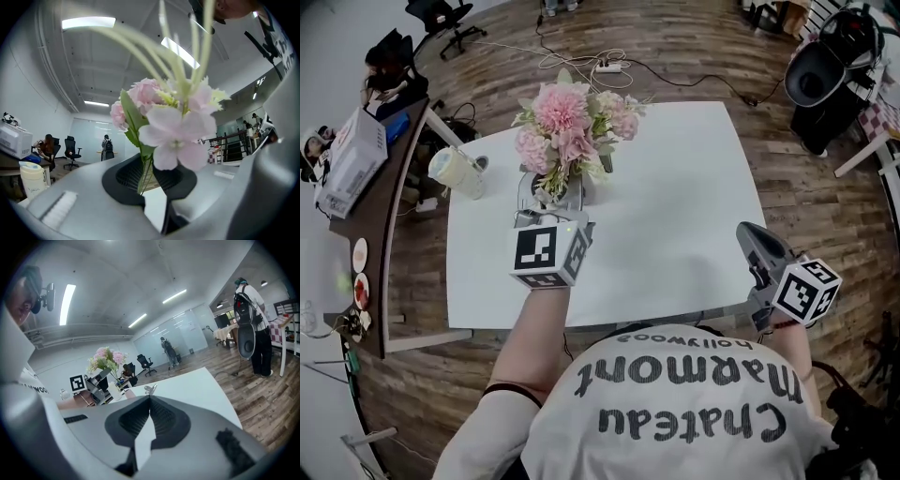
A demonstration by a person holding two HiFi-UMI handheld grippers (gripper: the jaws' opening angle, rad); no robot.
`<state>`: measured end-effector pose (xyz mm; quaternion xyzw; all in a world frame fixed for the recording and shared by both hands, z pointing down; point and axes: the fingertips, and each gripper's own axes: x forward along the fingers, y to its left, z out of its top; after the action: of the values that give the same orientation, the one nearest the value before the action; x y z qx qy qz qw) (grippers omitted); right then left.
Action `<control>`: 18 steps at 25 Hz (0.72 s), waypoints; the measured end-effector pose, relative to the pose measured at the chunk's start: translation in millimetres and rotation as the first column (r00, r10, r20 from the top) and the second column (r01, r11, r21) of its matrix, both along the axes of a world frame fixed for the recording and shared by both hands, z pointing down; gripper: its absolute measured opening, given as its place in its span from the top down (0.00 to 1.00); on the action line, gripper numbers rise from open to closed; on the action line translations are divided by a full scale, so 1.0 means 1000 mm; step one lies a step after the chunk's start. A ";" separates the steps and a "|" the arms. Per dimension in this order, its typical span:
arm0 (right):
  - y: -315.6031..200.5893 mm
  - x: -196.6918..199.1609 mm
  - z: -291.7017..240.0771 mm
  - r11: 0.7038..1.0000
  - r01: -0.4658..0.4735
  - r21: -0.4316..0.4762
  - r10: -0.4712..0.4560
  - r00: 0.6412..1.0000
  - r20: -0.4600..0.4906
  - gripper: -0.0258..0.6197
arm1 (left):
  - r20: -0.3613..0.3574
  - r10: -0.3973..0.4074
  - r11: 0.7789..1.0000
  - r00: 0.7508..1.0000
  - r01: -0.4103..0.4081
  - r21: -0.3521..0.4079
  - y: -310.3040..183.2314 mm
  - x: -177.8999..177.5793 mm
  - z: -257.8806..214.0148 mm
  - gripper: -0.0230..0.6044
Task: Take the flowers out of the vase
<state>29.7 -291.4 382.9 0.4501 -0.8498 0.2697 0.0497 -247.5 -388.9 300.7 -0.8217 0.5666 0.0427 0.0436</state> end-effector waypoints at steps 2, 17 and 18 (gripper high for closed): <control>0.001 0.003 -0.001 1.000 0.021 0.010 -0.021 1.000 0.012 0.94 | -0.002 -0.029 0.999 1.000 0.029 0.021 0.007 -0.001 -0.007 0.86; 0.027 0.051 -0.023 0.981 0.170 0.089 -0.179 0.977 0.117 0.94 | -0.050 -0.098 0.984 0.994 0.104 0.146 0.092 0.046 -0.057 0.86; 0.028 0.055 -0.025 0.978 0.187 0.094 -0.198 0.973 0.117 0.94 | -0.058 -0.099 0.983 0.993 0.106 0.148 0.099 0.054 -0.058 0.86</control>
<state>84.4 -263.6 357.9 0.3493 -0.9013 0.2562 0.0035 -194.0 -289.5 242.5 -0.7844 0.6043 0.1038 0.0935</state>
